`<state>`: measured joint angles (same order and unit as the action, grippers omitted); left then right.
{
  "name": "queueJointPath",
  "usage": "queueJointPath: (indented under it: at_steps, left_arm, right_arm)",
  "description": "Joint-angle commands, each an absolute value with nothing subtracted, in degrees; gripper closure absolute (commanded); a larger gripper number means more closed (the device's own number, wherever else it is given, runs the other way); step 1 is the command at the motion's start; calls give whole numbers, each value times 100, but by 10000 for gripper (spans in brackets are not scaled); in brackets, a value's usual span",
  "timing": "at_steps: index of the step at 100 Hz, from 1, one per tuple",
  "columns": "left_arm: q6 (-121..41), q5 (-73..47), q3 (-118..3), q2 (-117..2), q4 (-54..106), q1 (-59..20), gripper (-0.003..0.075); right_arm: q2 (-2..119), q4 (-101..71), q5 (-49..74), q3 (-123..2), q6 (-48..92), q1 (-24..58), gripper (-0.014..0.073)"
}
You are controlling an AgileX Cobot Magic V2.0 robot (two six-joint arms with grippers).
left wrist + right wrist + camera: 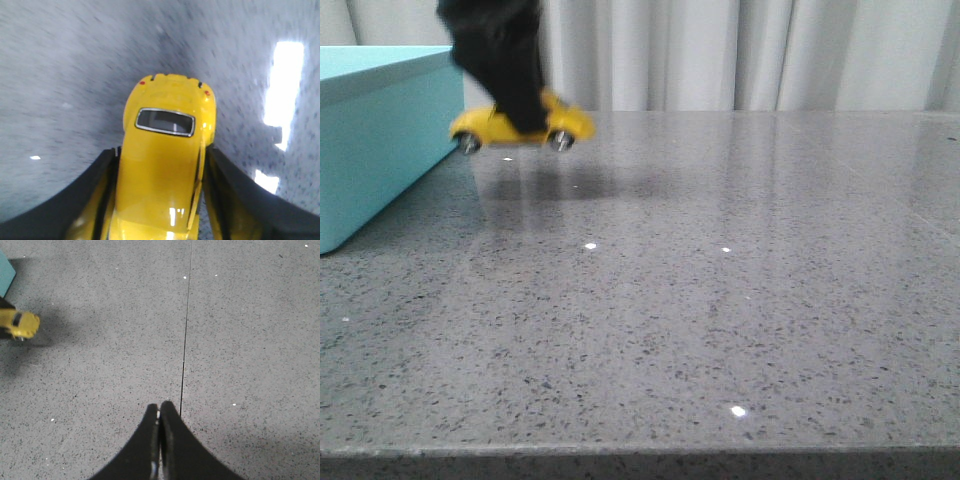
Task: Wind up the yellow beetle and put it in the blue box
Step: 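Close the left gripper on the beetle and lift it toward the box, then lower the beetle into the blue box and open the left gripper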
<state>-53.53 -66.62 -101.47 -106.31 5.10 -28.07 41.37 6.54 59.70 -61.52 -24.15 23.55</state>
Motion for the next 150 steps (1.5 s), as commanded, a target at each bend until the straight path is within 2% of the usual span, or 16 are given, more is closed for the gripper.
queueJointPath:
  at_steps: [1,14,28,51,75,114,121,137,150]
  left_arm:
    - [-4678,-6715,-10966,-10320,596,-2854,627]
    - [-3946,-6920,-11918,-10298,424,-2773,624]
    - [-3476,-7276,-12331,-10067,0,-2519,624]
    - [-2658,-7276,-12171,-9696,-52,-1560,624]
    - [-2638,-7276,-11084,-9657,-63,-721,609]
    - [-2685,-6177,-9028,-9733,-164,-390,510]
    - [-2685,-6064,-8864,-9733,-164,-390,470]
    - [-2685,-6017,-8783,-9733,-184,-390,287]
    - [-2678,-6040,-8803,-9722,-195,-390,268]
  right_arm:
    - [4125,727,5612,-6279,-2346,2353,662]
    - [4125,727,5600,-6279,-2346,2353,662]
    - [4125,727,5594,-6279,-2346,2353,662]
    - [4125,727,5523,-6279,-2346,2353,662]
    - [4125,727,5533,-6279,-2344,2353,662]
    - [4125,727,5557,-6279,-2344,2353,662]
    - [4125,727,5557,-6279,-2344,2353,662]
    - [4125,727,5557,-6279,-2344,2353,662]
    - [4125,727,5585,-6279,-2344,2353,662]
